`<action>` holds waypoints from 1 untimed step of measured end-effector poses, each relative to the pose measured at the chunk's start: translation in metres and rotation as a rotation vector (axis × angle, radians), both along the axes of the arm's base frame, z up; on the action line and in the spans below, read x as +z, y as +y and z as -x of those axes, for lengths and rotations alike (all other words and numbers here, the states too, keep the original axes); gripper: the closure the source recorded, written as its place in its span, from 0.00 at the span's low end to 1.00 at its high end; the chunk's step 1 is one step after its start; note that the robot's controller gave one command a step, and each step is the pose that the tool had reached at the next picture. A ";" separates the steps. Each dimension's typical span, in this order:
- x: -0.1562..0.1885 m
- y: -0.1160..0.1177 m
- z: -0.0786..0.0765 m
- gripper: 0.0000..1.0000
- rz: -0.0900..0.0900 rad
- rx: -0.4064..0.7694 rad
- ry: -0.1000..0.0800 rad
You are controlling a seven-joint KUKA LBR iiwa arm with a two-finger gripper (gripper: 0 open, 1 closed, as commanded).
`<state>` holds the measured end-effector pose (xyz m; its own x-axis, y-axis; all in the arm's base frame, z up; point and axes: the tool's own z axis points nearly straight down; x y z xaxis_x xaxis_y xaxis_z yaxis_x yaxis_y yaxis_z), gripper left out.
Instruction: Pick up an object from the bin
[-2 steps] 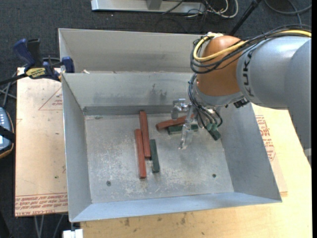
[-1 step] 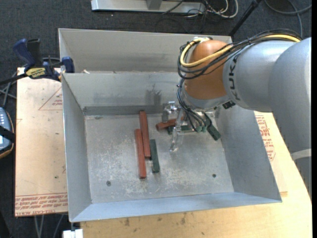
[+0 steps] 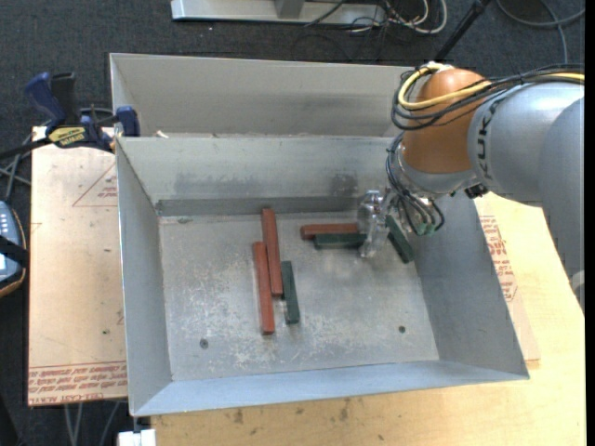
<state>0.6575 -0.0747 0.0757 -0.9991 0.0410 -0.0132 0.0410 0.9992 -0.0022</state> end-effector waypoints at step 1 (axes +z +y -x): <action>0.000 0.000 0.000 1.00 0.000 0.000 0.000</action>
Offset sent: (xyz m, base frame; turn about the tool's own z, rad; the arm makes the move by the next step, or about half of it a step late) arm -0.0092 0.0216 0.1049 0.0041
